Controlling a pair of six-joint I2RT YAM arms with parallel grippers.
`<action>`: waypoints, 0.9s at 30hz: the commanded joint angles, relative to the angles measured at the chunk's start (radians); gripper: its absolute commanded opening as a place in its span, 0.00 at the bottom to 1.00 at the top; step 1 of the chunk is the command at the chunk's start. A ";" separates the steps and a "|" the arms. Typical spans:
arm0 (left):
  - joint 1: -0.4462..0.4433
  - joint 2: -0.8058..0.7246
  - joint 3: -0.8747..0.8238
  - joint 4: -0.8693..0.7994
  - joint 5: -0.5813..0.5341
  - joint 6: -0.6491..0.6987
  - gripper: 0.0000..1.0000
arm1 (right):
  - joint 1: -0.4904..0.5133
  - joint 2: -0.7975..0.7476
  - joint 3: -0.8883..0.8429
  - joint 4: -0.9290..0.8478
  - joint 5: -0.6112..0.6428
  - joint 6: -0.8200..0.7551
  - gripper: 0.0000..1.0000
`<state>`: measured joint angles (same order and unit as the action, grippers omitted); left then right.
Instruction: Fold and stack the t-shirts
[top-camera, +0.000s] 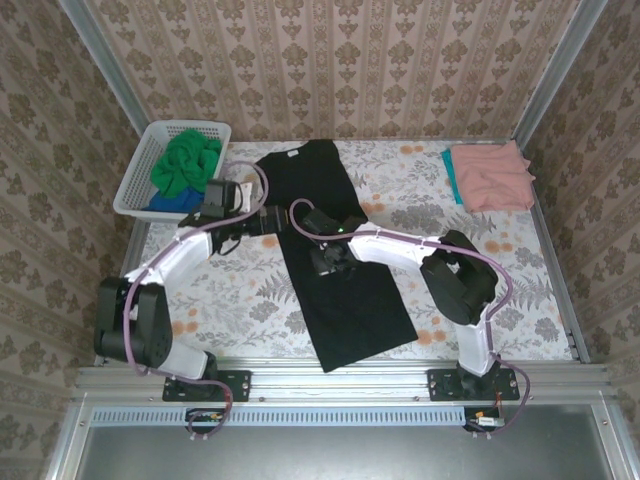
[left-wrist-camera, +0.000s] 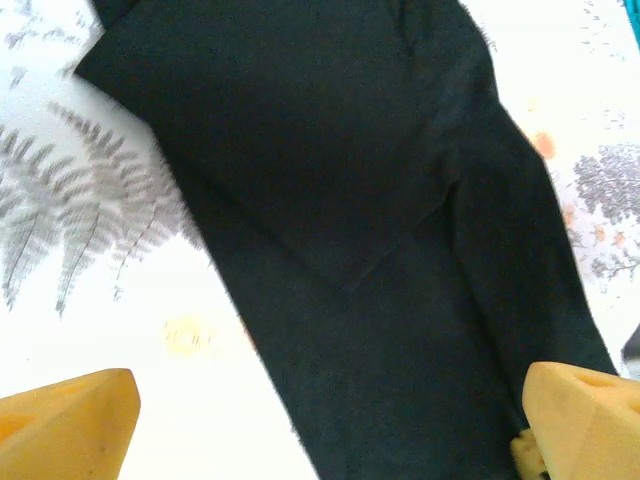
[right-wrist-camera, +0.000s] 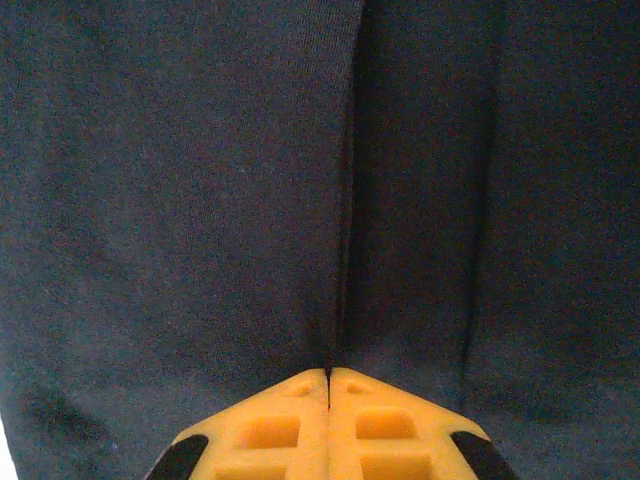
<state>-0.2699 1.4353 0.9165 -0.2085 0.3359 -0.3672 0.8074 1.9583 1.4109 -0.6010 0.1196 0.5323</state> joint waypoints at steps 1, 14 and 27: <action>-0.017 -0.085 -0.080 0.058 -0.068 -0.044 1.00 | -0.002 -0.052 -0.049 0.003 -0.017 0.027 0.00; -0.169 -0.018 -0.150 0.076 -0.170 -0.036 1.00 | 0.016 -0.137 -0.064 -0.015 -0.001 -0.006 0.32; -0.159 0.514 0.401 -0.048 -0.156 0.042 1.00 | 0.134 -0.161 -0.305 0.129 -0.030 0.129 0.19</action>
<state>-0.4374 1.8942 1.2633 -0.1894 0.1711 -0.3645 0.9504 1.7733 1.1145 -0.4385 0.0486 0.6102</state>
